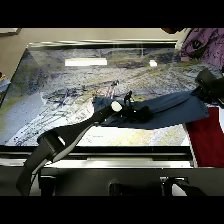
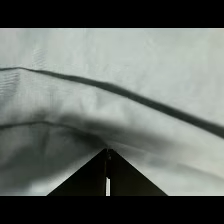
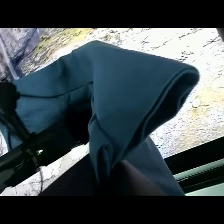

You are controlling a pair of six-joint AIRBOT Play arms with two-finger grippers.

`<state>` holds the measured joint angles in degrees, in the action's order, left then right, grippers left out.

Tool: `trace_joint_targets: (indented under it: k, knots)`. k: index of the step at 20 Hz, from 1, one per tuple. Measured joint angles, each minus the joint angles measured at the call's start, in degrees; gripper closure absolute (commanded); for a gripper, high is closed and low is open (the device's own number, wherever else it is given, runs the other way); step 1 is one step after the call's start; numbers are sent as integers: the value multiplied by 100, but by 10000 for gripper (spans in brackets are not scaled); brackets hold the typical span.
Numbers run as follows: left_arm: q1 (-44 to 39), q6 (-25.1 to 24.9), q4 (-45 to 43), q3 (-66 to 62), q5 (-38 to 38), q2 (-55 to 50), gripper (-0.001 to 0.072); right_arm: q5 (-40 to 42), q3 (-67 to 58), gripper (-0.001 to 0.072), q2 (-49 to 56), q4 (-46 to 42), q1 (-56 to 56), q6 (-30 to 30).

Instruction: Fold the clothes and pants, and hang the long-sleeved shirts on hangers.

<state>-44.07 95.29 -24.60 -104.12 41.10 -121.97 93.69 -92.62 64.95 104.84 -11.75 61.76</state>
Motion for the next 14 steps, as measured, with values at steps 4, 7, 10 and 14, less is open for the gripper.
trace_joint_targets:
  k: [4,7,10,14]
  knots:
    - [807,-44,-1005,0,1093,540,691,-350,2,683,72,-101,190,-466]
    - [1652,-48,-2107,0,2050,1154,689,-809,2,683,269,-138,765,-1064]
    - [2586,-216,-2874,-2,2900,1797,689,-1429,2,683,614,-223,1622,-1790]
    - [3654,-428,-3268,-2,3626,2439,688,-2269,2,683,1224,-415,2815,-2717]
